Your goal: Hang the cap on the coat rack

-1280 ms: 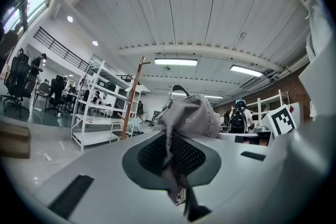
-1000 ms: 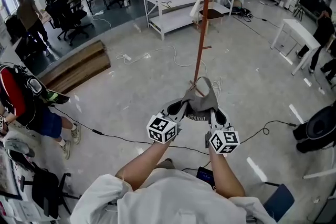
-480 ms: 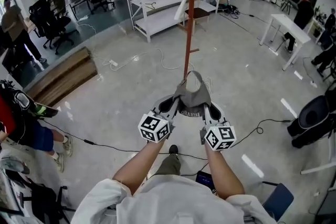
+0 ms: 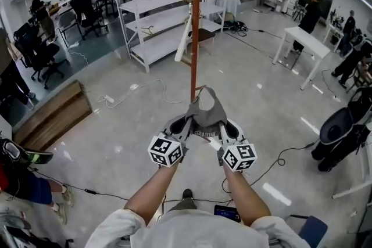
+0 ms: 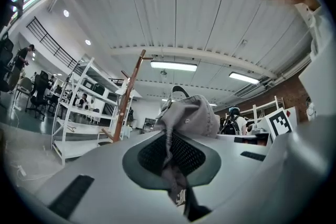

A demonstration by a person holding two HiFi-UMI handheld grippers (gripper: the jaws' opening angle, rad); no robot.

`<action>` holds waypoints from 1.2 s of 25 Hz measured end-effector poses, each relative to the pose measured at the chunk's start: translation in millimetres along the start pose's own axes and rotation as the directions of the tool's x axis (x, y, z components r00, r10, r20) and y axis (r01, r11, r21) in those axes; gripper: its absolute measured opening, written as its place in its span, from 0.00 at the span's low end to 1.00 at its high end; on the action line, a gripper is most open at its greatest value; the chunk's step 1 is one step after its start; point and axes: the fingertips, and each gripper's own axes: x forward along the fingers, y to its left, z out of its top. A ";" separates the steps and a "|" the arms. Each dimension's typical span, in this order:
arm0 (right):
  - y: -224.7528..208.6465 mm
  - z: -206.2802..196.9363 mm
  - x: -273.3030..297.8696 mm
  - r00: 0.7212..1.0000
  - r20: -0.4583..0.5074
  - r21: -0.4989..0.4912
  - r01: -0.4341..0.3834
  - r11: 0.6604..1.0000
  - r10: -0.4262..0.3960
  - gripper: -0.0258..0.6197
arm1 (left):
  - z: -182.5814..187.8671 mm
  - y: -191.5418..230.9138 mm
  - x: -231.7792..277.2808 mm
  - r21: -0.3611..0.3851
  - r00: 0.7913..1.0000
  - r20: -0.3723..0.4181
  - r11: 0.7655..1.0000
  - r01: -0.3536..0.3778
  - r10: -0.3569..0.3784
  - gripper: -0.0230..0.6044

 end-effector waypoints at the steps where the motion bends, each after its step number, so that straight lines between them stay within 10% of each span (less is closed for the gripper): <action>1: -6.6 4.9 10.0 1.000 0.005 -0.006 0.004 1.000 -0.004 0.11 | 4.1 5.6 11.3 0.003 1.000 0.002 1.000 0.009 -0.009 0.08; 14: -60.3 93.4 102.6 0.995 0.103 -0.072 0.007 0.997 0.000 0.11 | 91.1 46.1 120.2 0.029 0.986 0.091 0.990 0.137 -0.139 0.08; 30: -124.6 215.1 159.9 0.975 0.208 -0.163 -0.045 0.986 0.079 0.11 | 182.2 29.0 217.0 0.133 0.984 0.152 0.988 0.077 -0.097 0.08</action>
